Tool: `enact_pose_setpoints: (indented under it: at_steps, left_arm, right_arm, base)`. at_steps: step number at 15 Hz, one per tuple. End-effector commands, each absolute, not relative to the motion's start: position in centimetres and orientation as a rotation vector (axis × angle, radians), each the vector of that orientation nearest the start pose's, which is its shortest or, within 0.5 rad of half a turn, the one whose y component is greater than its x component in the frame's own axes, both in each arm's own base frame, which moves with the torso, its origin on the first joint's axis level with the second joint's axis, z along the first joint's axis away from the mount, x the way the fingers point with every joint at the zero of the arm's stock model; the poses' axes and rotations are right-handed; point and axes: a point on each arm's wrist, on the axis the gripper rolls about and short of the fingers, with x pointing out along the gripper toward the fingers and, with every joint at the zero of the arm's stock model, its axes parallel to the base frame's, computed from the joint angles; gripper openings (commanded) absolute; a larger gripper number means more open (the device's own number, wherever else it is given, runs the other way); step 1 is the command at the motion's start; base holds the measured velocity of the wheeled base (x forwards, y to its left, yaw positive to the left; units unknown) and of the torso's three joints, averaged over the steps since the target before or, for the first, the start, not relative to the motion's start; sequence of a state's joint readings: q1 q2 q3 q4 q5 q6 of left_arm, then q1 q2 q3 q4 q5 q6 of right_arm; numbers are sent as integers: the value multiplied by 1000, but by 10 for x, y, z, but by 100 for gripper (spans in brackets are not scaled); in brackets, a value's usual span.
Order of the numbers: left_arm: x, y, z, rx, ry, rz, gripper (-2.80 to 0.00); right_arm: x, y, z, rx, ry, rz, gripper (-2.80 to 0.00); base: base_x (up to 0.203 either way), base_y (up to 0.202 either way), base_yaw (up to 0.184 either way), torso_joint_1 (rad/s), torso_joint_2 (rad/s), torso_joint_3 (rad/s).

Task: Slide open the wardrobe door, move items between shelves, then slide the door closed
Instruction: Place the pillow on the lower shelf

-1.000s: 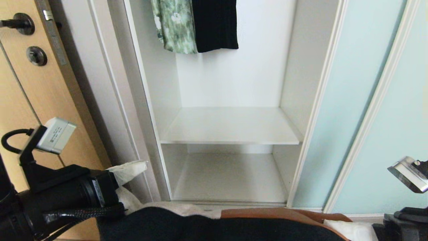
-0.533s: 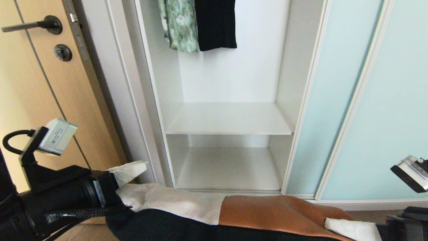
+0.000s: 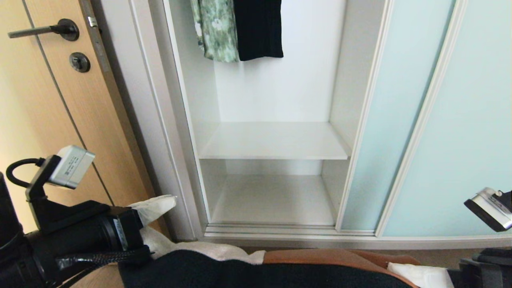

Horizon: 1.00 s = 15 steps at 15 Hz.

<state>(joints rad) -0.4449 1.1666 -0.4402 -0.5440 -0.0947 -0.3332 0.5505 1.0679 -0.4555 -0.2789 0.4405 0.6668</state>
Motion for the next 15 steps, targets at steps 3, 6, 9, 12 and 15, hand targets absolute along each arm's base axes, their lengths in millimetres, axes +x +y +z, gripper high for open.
enact_pose_setpoints:
  at_steps: [3, 6, 9, 12, 15]
  left_arm:
    - [146, -72, 193, -299, 283, -501, -280]
    - [147, -72, 194, -302, 281, -500, -280]
    - [149, -73, 191, -299, 296, -497, -280]
    - [154, -76, 187, -289, 322, -490, -280]
    - [156, -76, 187, -290, 326, -488, -280]
  right_arm:
    - [113, 82, 190, 586, 676, 831, -280]
    - [113, 82, 189, 586, 679, 830, -280]
    - [114, 83, 188, 585, 687, 827, -280]
    - [115, 83, 186, 584, 694, 824, -280]
    - [115, 83, 187, 586, 691, 823, -280]
  base:
    - [0, 0, 0, 0, 0, 0]
    - [0, 0, 0, 2, 1, -101]
    - [0, 0, 0, 1, 0, -187]
    - [0, 0, 0, -1, 4, -197]
    - [0, 0, 0, 4, 4, -193]
